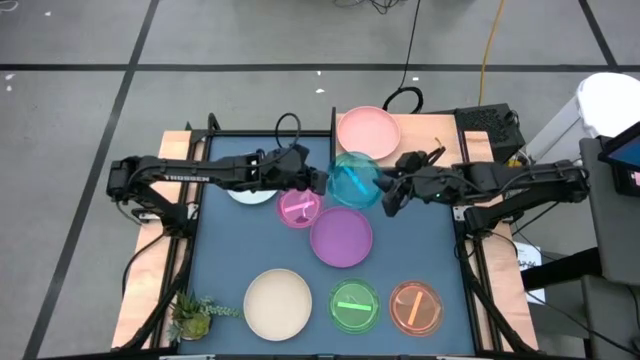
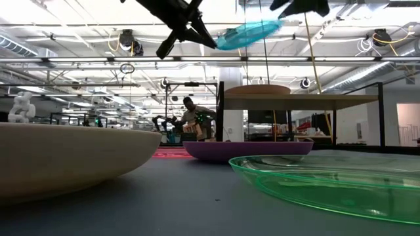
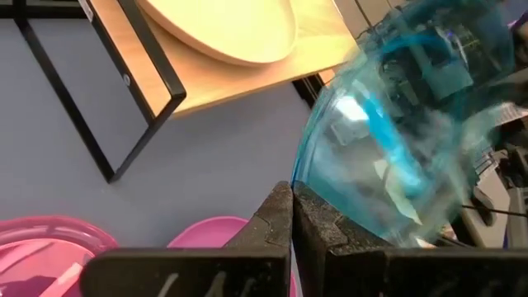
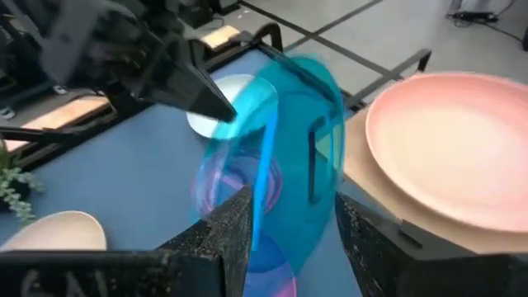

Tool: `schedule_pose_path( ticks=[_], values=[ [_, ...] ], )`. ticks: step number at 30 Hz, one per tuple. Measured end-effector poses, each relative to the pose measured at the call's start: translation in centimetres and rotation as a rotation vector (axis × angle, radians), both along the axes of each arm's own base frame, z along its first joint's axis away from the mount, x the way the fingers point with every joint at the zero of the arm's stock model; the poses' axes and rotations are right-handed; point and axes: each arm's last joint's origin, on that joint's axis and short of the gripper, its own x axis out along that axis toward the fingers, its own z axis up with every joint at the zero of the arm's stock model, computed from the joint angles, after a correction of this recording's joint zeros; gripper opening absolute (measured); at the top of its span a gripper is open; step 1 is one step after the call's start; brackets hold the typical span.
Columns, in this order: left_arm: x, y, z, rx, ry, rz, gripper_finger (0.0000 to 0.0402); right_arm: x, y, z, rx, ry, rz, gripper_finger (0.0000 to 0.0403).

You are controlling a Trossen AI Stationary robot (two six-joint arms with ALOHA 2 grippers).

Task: Place and stack plates onto a shelf
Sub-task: Put the small blue plate on the shelf

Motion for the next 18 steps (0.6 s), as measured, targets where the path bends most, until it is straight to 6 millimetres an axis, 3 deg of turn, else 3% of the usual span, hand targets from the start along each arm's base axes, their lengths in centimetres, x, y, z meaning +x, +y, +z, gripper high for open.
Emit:
schedule_pose_path(
  ticks=[5, 18],
  values=[
    [-0.02, 0.08, 0.01, 0.005, 0.002, 0.002, 0.0000, 0.40, 0.05, -1.24, 0.020, -0.016, -0.014, 0.0134],
    [-0.06, 0.05, -0.07, 0.011, 0.013, -0.003, 0.0000, 0.34, 0.04, -0.89, 0.040, -0.066, -0.024, 0.0053]
  ],
)
